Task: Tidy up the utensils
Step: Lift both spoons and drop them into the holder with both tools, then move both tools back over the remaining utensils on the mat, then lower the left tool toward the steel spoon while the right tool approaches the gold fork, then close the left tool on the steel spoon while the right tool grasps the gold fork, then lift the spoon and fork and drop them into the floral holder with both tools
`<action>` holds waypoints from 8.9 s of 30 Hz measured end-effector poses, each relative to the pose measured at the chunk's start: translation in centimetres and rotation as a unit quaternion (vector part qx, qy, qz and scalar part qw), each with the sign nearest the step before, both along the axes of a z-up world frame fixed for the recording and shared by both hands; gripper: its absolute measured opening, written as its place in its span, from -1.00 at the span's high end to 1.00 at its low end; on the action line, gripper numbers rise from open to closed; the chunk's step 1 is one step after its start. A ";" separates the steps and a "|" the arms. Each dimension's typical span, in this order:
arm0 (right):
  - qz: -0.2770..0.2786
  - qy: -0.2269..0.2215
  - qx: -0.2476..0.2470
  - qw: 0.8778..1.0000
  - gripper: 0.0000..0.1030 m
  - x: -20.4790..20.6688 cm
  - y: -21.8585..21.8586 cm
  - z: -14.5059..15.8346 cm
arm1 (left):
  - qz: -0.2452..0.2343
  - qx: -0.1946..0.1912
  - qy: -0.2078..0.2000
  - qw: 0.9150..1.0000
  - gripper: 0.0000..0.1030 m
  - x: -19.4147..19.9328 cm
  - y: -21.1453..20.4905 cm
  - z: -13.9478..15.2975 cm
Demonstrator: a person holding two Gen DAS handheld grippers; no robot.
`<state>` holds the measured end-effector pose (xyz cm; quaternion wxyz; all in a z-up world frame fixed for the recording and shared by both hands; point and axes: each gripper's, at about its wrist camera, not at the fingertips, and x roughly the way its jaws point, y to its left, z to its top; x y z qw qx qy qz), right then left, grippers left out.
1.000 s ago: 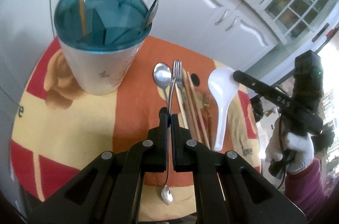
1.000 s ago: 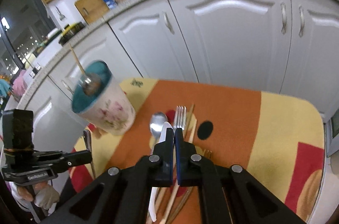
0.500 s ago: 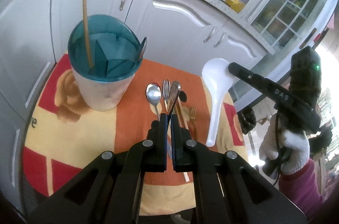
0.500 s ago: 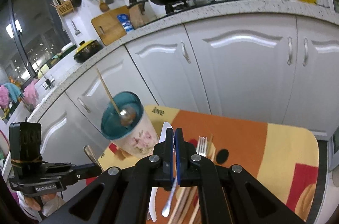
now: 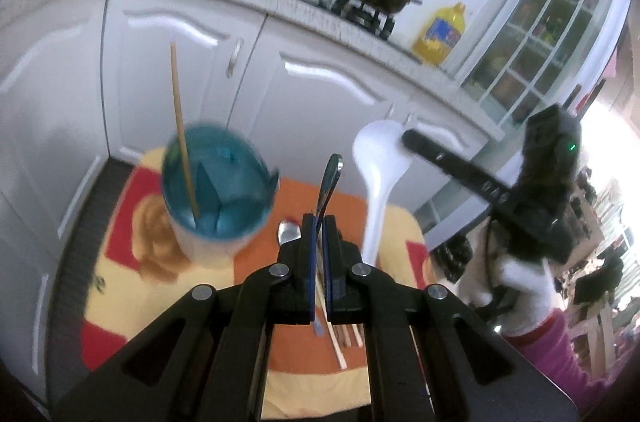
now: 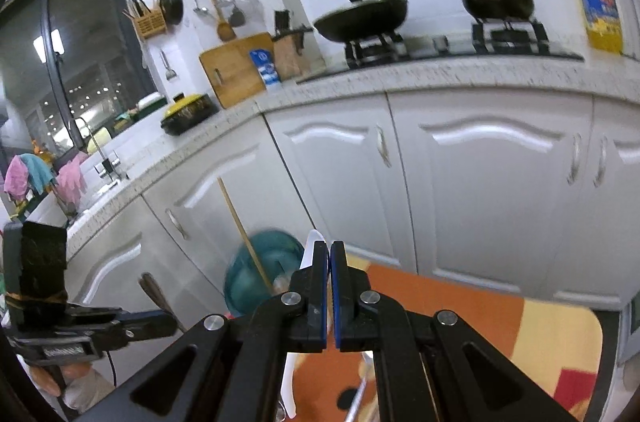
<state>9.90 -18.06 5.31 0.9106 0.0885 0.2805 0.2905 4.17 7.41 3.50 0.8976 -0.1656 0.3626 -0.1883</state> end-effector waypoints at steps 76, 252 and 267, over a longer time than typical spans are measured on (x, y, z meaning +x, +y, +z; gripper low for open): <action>-0.028 0.040 -0.070 0.996 0.37 -0.8 3.3 -4.0 | 0.081 0.148 0.005 0.986 0.16 1.6 -3.2 -3.6; -0.043 0.065 -0.050 0.996 0.97 -4.2 -7.2 -8.9 | -0.059 0.041 0.086 0.994 0.99 2.0 -7.0 -11.6; -0.012 -0.020 -0.043 0.999 0.97 -3.2 0.2 -0.9 | 0.053 0.046 -0.029 0.997 0.99 1.8 1.7 -0.7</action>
